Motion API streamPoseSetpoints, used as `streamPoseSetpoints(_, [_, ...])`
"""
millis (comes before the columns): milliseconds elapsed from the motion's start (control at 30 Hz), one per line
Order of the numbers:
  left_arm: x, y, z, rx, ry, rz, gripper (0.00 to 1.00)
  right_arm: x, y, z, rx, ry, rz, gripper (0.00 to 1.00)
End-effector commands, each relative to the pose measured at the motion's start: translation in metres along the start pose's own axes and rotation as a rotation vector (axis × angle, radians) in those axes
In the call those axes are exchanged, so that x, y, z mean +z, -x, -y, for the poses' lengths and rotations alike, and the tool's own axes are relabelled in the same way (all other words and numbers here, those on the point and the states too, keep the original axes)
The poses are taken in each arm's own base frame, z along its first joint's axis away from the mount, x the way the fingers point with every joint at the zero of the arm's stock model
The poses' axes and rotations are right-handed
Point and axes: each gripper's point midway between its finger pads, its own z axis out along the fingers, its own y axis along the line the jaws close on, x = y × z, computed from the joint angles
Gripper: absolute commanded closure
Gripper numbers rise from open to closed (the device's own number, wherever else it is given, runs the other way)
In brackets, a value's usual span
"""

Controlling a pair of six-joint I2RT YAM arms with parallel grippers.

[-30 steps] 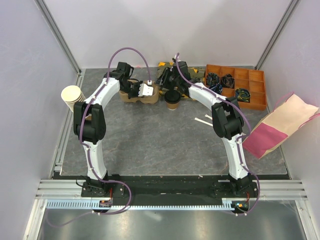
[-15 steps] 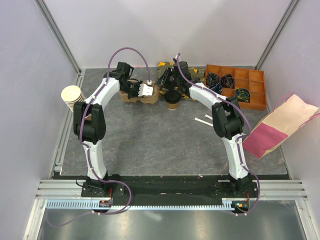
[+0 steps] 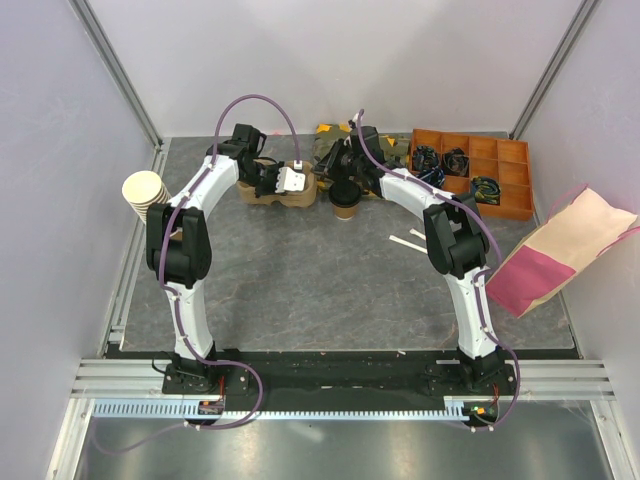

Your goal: Pack the takeout coffee

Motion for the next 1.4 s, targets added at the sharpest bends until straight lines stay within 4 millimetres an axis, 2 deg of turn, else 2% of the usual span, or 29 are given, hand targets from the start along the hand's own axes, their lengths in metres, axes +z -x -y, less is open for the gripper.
streamPoseSetpoints(0, [-0.004, 0.008, -0.017, 0.039, 0.05, 0.038, 0.98, -0.012, -0.006, -0.04, 0.017, 0.123, -0.041, 0.79])
streamPoseSetpoints(67, [-0.004, 0.009, -0.017, 0.038, 0.05, 0.038, 0.98, -0.012, -0.004, -0.04, 0.02, 0.121, -0.037, 0.83])
streamPoseSetpoints(133, [-0.005, 0.01, -0.017, 0.031, 0.053, 0.039, 0.98, -0.013, 0.0, -0.039, 0.026, 0.12, -0.029, 0.93])
streamPoseSetpoints(200, [-0.007, 0.012, -0.017, 0.022, 0.057, 0.042, 0.94, -0.013, 0.001, -0.037, 0.029, 0.12, -0.029, 1.0])
streamPoseSetpoints(233, [-0.01, 0.014, -0.018, 0.024, 0.063, 0.047, 0.92, -0.013, 0.002, -0.037, 0.032, 0.122, -0.028, 1.0])
streamPoseSetpoints(333, [-0.016, 0.017, -0.017, 0.009, 0.071, 0.052, 0.76, -0.014, 0.004, -0.04, 0.042, 0.137, -0.028, 1.0])
streamPoseSetpoints(367, [-0.017, 0.018, -0.016, 0.004, 0.072, 0.053, 0.66, -0.015, 0.004, -0.04, 0.046, 0.142, -0.03, 1.0])
streamPoseSetpoints(433, [-0.021, 0.018, -0.015, -0.013, 0.077, 0.053, 0.54, -0.015, 0.005, -0.041, 0.051, 0.15, -0.029, 1.0])
streamPoseSetpoints(467, [-0.025, 0.021, -0.015, -0.019, 0.084, 0.055, 0.45, -0.017, 0.006, -0.045, 0.064, 0.16, -0.033, 1.0])
streamPoseSetpoints(567, [-0.037, 0.027, -0.015, -0.029, 0.104, 0.062, 0.37, -0.019, 0.007, -0.048, 0.093, 0.175, -0.035, 1.0])
streamPoseSetpoints(733, [-0.051, 0.039, -0.011, -0.068, 0.122, 0.109, 0.34, -0.019, 0.005, -0.045, 0.142, 0.177, -0.047, 1.0])
streamPoseSetpoints(900, [-0.052, 0.047, -0.007, -0.121, 0.113, 0.145, 0.34, -0.02, 0.003, -0.047, 0.2, 0.19, -0.058, 1.0])
streamPoseSetpoints(1133, [-0.043, 0.041, -0.002, -0.135, 0.116, 0.143, 0.33, -0.026, 0.011, -0.055, 0.244, 0.236, -0.049, 1.0])
streamPoseSetpoints(1367, [-0.037, 0.035, -0.01, -0.124, 0.137, 0.125, 0.33, -0.027, 0.014, -0.055, 0.287, 0.262, -0.046, 1.0])
